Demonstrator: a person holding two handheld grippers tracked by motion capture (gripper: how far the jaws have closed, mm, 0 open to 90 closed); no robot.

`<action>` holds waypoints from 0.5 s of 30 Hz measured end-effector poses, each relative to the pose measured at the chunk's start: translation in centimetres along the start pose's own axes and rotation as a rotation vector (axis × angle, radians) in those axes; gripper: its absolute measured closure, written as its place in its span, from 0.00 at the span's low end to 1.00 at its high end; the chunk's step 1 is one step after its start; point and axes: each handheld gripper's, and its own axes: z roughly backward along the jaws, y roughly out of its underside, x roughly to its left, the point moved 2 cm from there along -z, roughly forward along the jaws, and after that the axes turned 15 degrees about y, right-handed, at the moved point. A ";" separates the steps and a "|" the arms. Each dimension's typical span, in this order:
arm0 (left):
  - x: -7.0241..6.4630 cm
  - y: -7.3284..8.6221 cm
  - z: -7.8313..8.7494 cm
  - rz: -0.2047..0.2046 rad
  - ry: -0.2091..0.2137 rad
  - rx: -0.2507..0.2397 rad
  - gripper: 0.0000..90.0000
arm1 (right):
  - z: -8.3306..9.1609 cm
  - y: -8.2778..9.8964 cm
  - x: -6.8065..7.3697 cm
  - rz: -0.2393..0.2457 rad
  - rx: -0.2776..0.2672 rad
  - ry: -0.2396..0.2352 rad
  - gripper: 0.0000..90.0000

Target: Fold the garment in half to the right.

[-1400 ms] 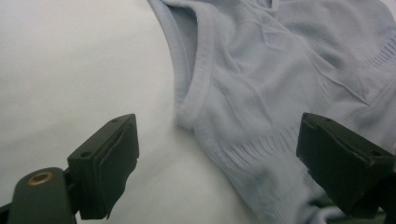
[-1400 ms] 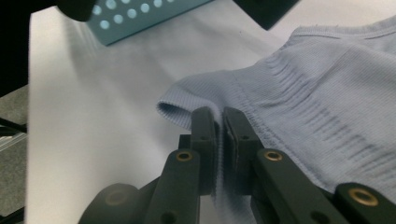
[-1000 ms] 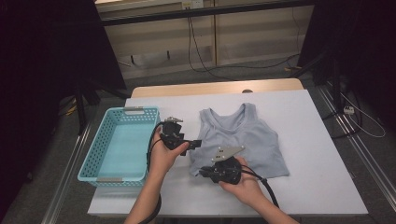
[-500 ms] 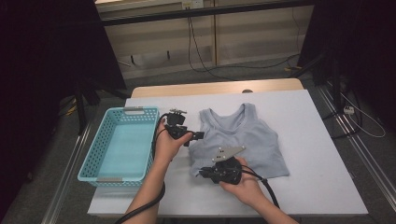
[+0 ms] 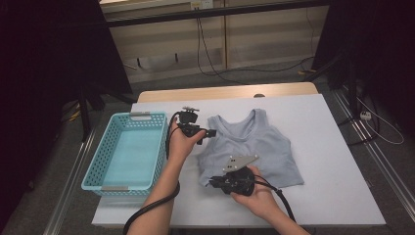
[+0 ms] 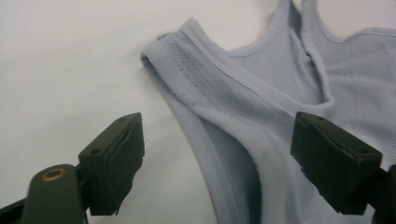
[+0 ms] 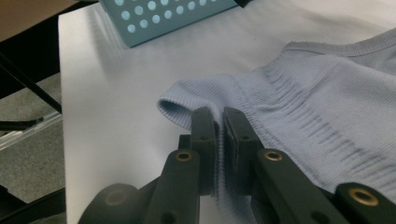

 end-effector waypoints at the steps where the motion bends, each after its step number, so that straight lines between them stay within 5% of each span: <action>1: 0.1 -0.1 -0.2 0.009 0.004 -0.001 0.21 | 0.0 0.0 0.0 0.000 0.000 -0.004 0.94; 15: 1.3 0.4 -3.3 -0.007 -0.046 -0.015 0.34 | 0.6 -0.1 0.1 0.007 -0.018 -0.007 0.94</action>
